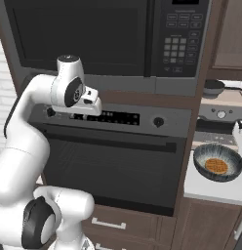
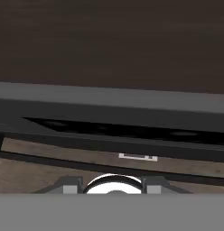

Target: Open the microwave, place the bowl with waffle inside the microwave, then close the microwave door and turn it on.

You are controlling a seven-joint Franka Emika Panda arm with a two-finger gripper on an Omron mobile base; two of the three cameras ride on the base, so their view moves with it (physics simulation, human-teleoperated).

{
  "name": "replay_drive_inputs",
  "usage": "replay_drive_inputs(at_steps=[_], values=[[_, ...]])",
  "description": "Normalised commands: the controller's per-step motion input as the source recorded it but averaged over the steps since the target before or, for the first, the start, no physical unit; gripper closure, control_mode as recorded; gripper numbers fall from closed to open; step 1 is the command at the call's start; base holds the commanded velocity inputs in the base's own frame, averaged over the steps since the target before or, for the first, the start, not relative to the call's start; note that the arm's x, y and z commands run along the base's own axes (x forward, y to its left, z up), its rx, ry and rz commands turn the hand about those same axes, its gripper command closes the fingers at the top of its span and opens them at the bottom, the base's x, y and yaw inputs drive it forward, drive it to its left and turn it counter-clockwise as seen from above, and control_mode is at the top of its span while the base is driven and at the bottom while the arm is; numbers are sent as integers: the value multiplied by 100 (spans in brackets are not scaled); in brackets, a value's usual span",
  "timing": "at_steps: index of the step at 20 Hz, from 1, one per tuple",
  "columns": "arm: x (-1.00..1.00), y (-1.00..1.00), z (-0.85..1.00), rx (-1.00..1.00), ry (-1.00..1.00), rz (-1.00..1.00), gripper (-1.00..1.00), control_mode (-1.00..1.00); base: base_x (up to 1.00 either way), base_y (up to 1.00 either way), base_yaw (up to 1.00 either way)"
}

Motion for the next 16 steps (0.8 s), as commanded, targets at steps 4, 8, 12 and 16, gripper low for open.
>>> replay_drive_inputs(at_steps=[4, 8, 12, 16], values=[[-29, 0, -6, 0, -8, 0, -100, -100, 0, 0, 0], [-64, 0, -30, 0, -15, 0, -100, -100, 0, 0, 0], [-56, 0, -44, -5, -10, 0, -100, -100, 0, 0, 0], [-44, 0, -46, -10, -8, 0, -100, -100, 0, 0, 0]])
